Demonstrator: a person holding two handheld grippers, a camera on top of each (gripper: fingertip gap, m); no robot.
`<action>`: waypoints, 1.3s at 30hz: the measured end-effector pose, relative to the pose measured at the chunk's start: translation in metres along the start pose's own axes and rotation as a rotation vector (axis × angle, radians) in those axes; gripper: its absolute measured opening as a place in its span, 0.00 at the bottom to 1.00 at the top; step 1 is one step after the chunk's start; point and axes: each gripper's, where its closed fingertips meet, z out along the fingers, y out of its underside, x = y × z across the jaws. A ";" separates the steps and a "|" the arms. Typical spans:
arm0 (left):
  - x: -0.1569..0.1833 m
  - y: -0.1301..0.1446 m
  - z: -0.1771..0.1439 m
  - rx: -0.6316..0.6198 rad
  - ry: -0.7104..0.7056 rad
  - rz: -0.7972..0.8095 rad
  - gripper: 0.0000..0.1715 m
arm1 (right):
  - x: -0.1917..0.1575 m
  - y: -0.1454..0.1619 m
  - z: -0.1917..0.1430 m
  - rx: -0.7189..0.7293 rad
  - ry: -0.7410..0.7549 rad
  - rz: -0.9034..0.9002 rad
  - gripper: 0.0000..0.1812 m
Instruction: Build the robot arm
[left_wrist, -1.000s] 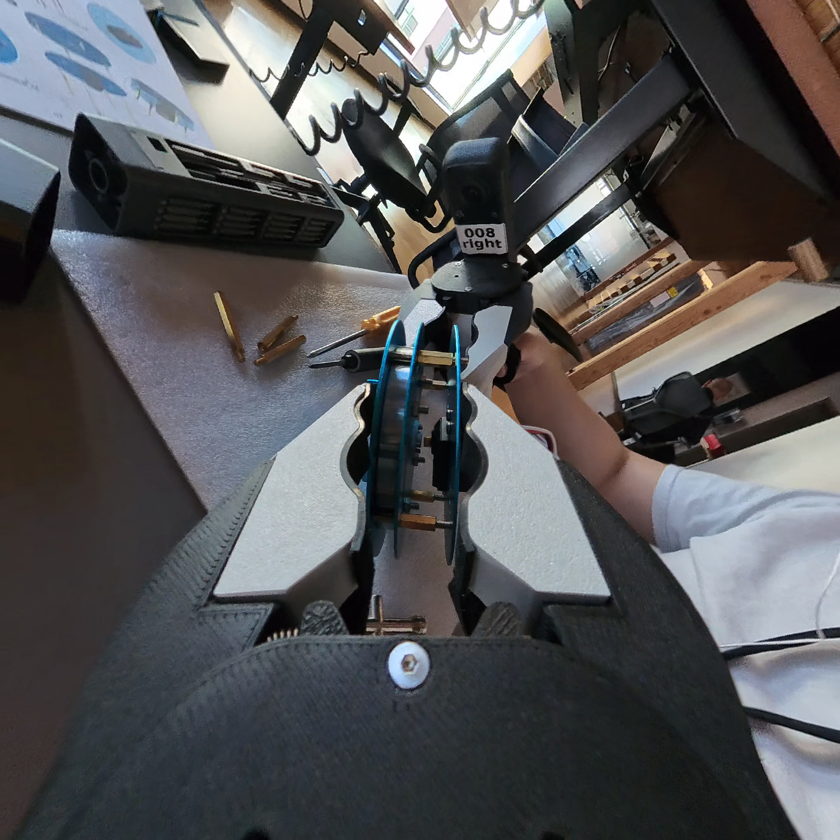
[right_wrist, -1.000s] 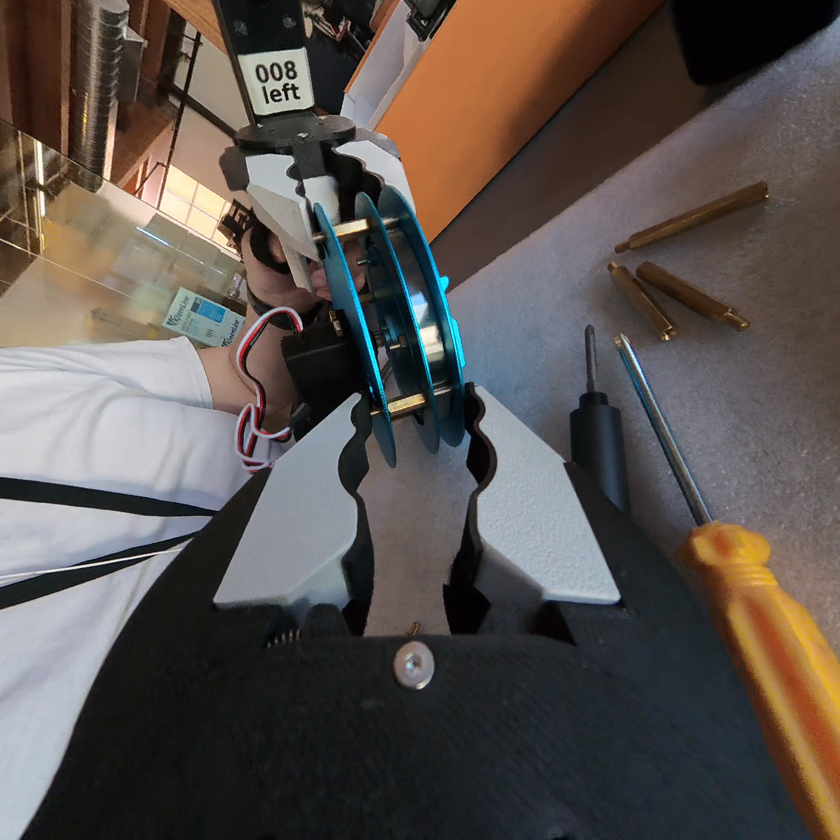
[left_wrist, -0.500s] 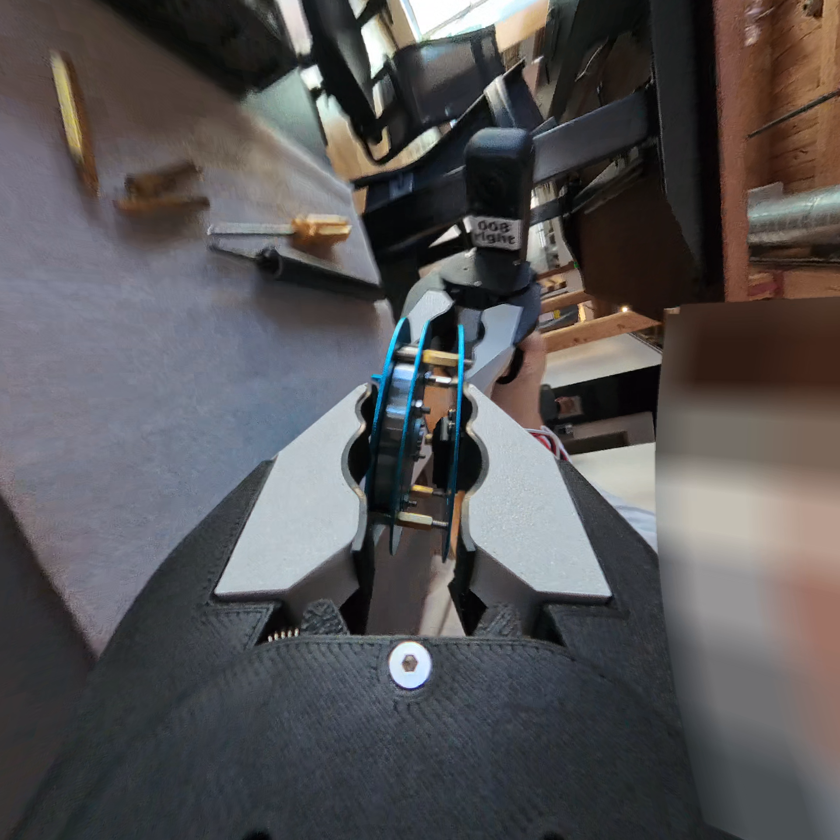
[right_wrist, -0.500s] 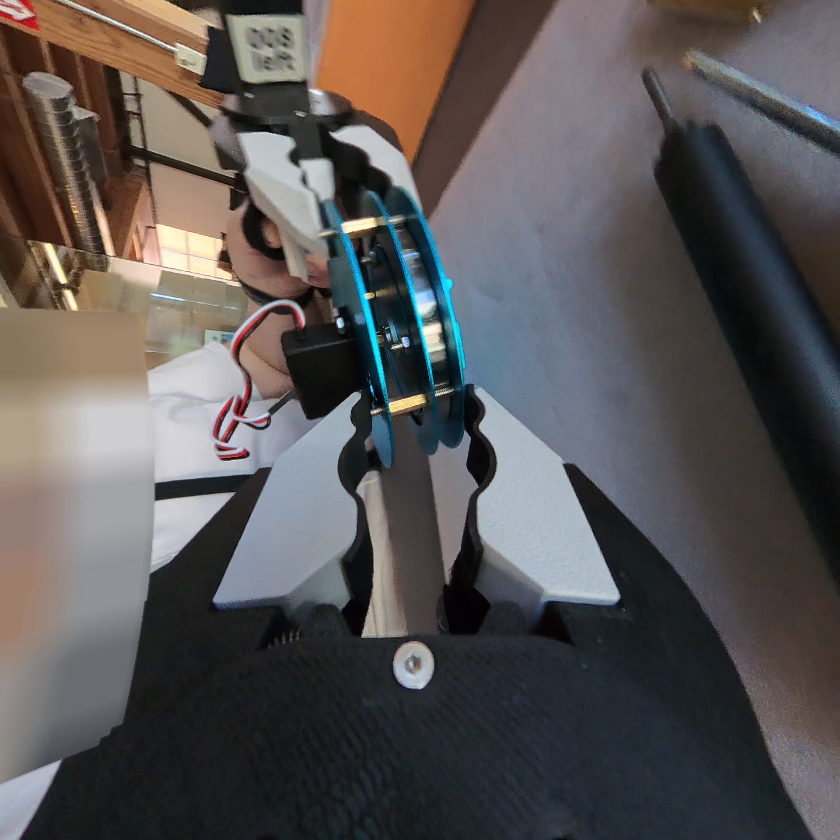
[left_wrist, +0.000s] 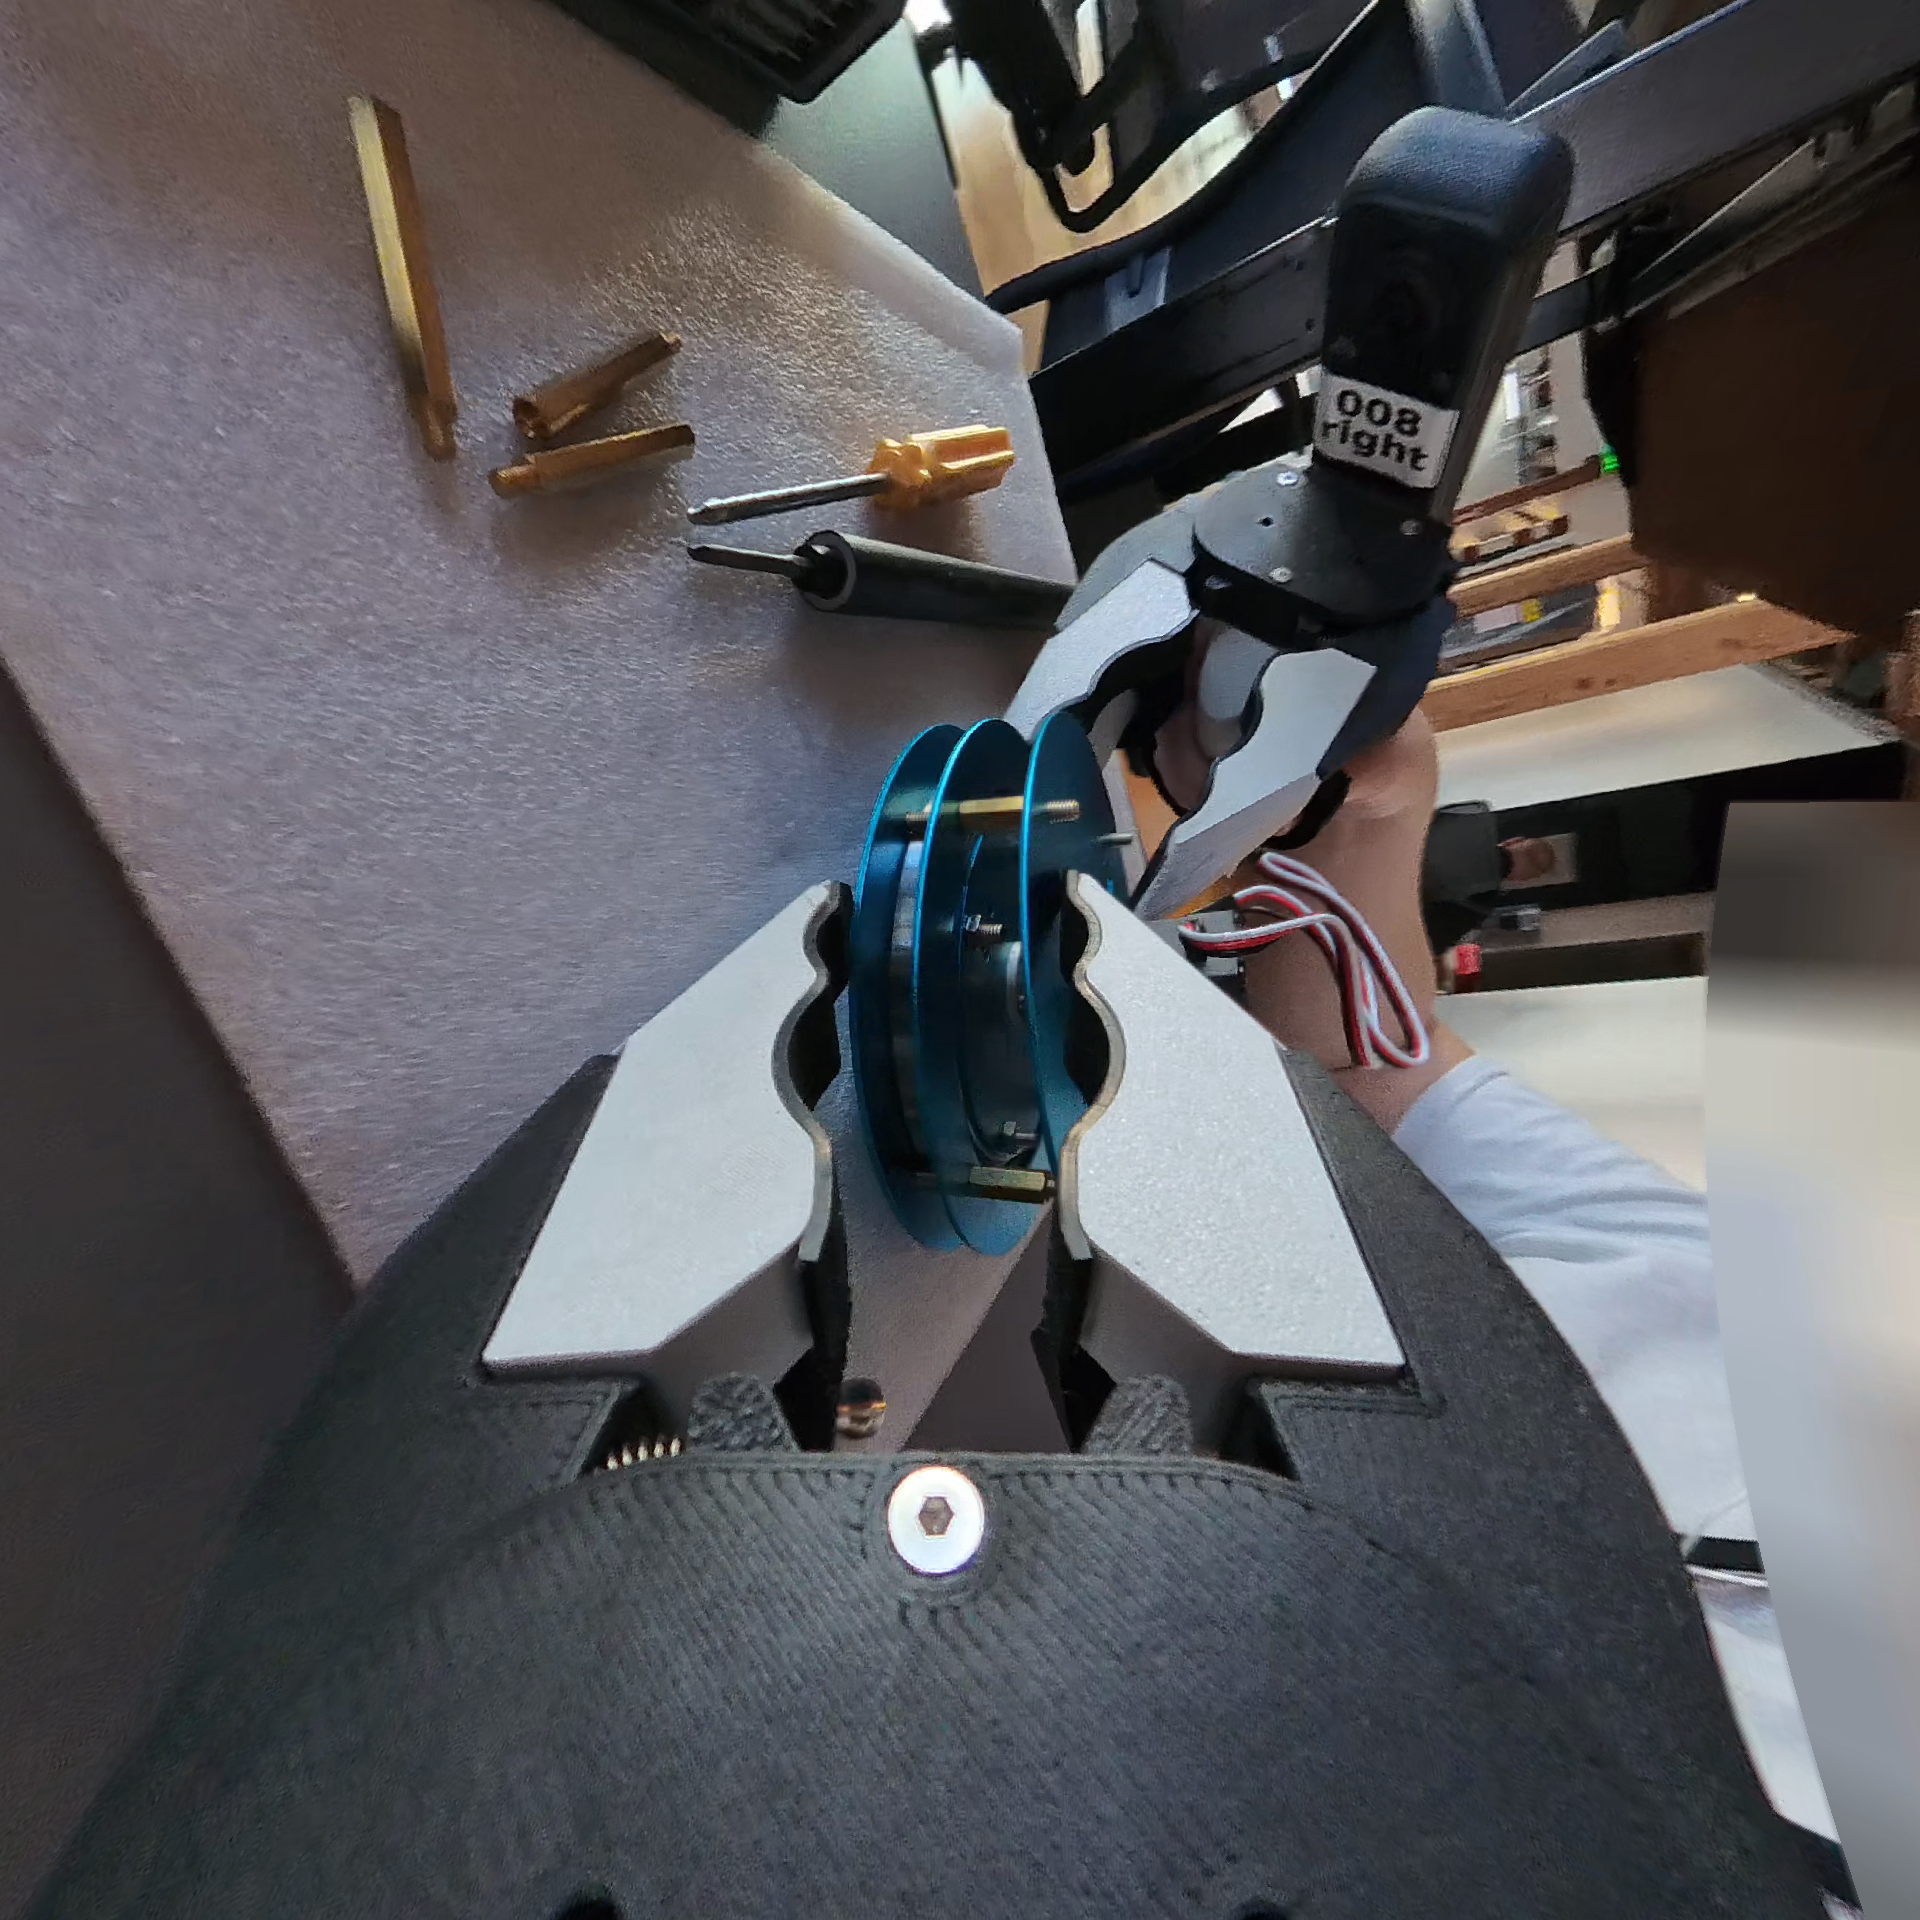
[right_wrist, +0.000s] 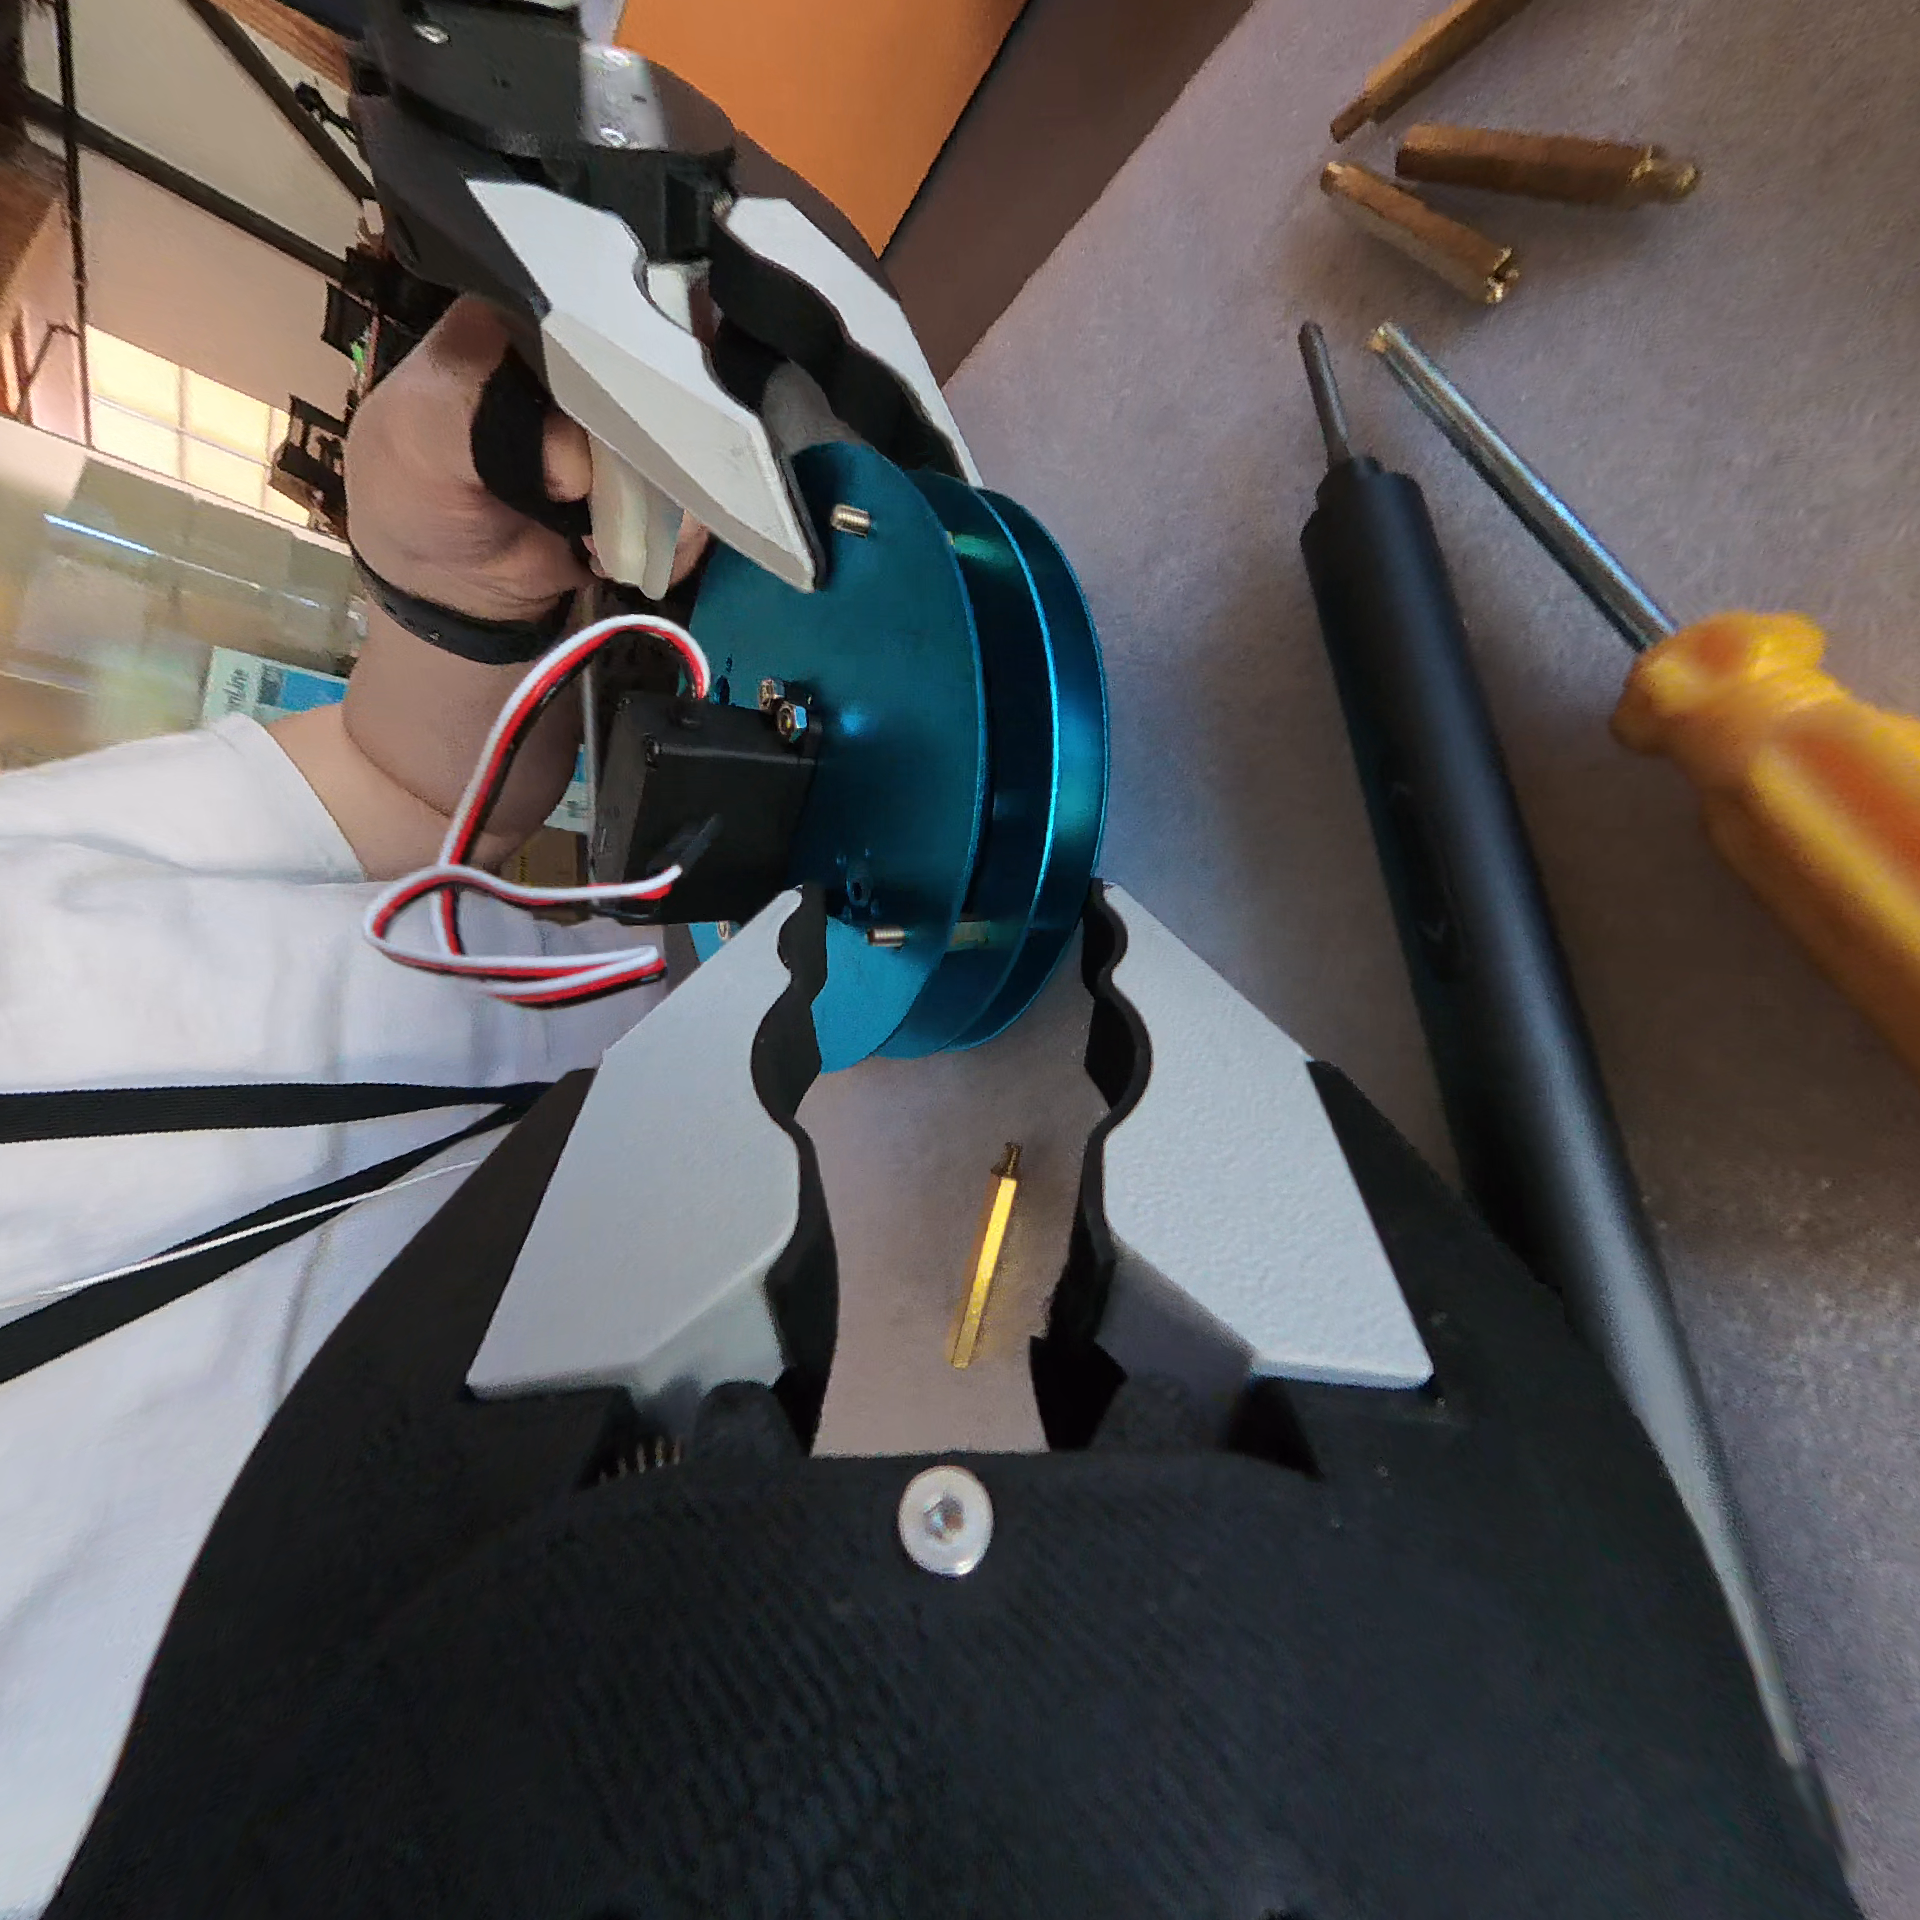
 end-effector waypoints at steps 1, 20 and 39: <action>-0.002 -0.003 -0.004 0.007 -0.033 0.025 0.22 | 0.001 -0.001 0.000 -0.001 0.010 -0.011 0.27; 0.053 0.062 -0.023 -0.001 -0.275 1.080 0.23 | -0.057 -0.008 -0.040 0.347 0.291 -0.941 0.28; 0.038 0.081 -0.008 -0.074 -0.603 1.698 0.06 | -0.045 0.029 0.008 0.003 0.876 -1.790 0.03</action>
